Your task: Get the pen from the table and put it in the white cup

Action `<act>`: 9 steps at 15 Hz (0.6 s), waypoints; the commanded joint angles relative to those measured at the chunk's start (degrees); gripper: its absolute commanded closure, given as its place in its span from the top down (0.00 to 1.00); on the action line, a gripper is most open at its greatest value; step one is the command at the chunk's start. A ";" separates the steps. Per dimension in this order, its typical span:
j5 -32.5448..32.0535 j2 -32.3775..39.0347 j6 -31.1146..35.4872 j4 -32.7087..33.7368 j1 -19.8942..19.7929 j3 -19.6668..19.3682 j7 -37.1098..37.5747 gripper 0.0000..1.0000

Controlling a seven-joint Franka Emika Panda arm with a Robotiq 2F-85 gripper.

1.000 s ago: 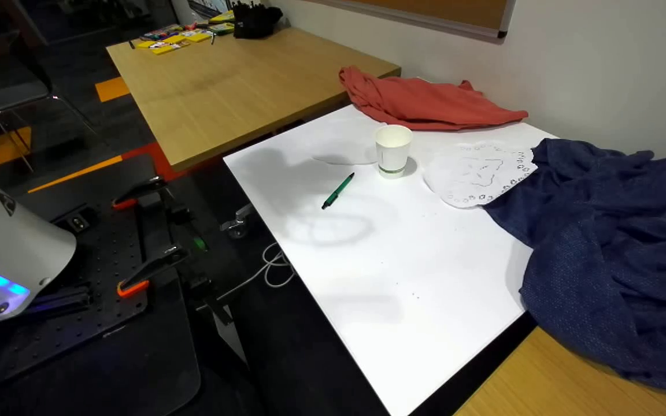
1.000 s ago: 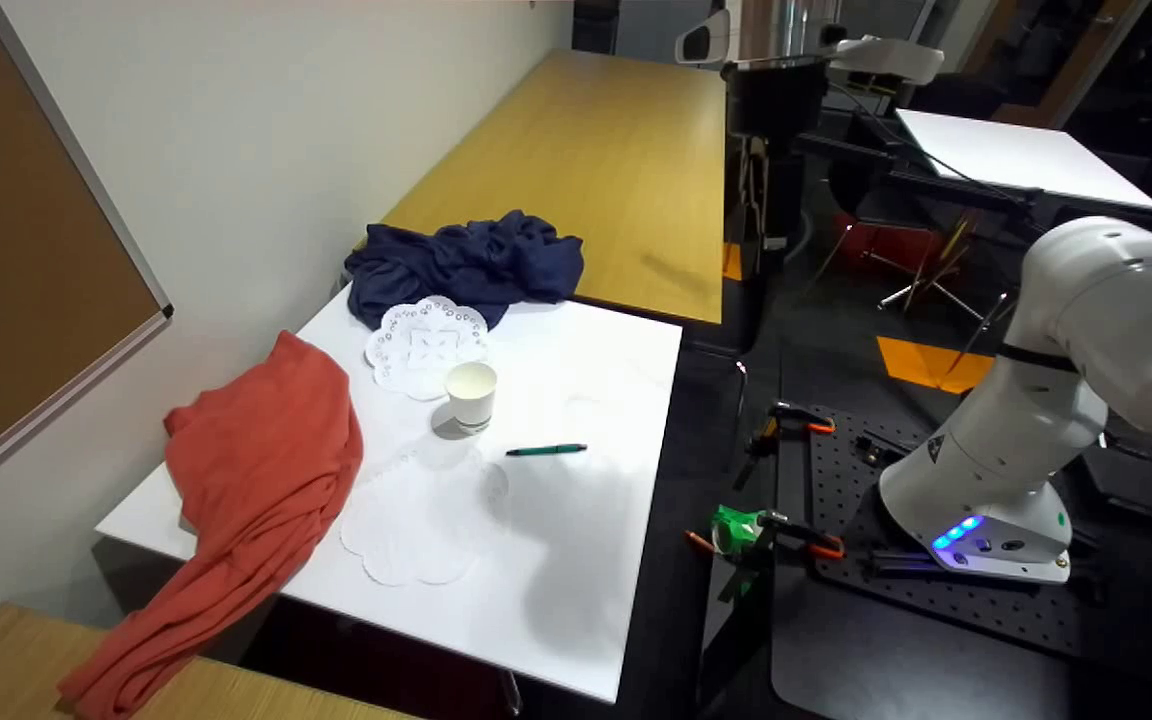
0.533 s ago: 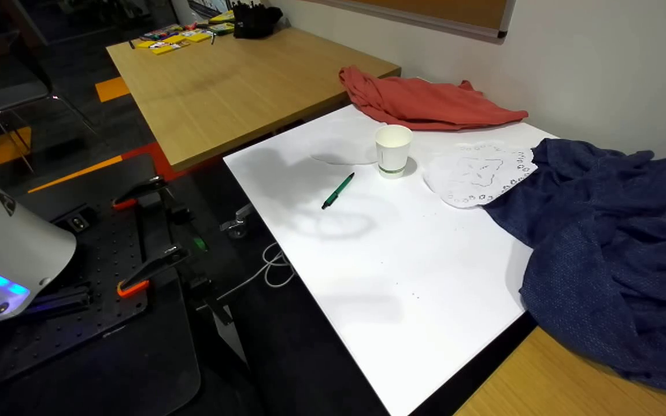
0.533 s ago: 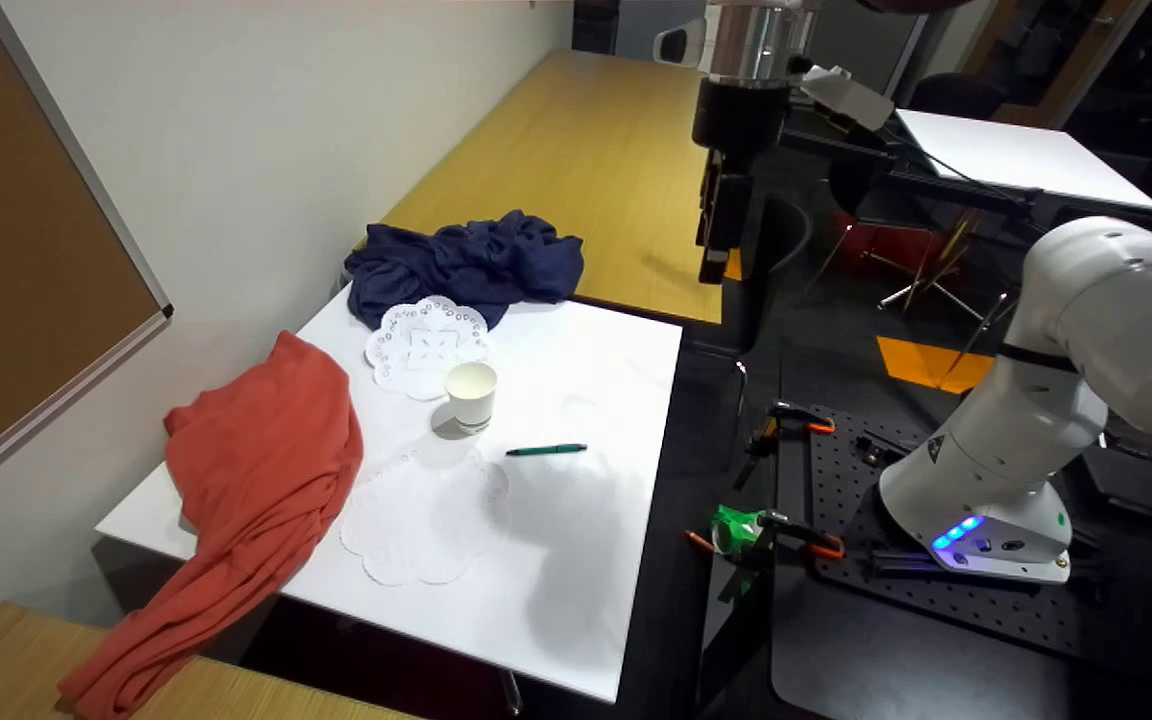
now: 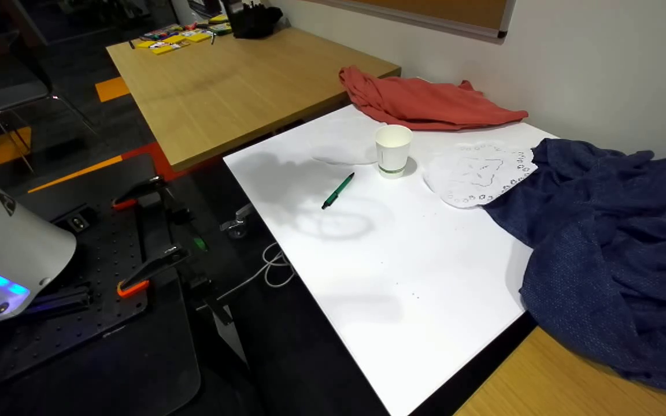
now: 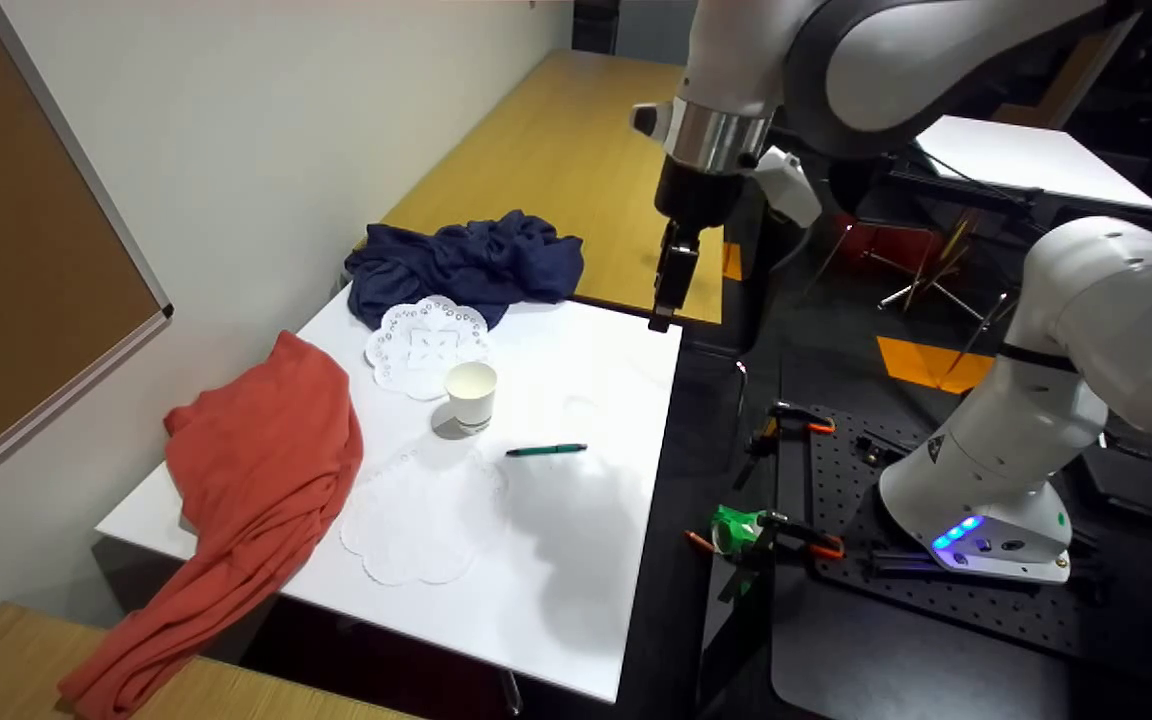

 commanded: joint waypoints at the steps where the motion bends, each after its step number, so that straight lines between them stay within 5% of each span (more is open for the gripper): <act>1: -1.42 5.93 8.82 -1.70 -0.71 1.26 2.20 1.00; 9: -2.31 24.29 21.47 2.07 -1.05 0.88 1.21 1.00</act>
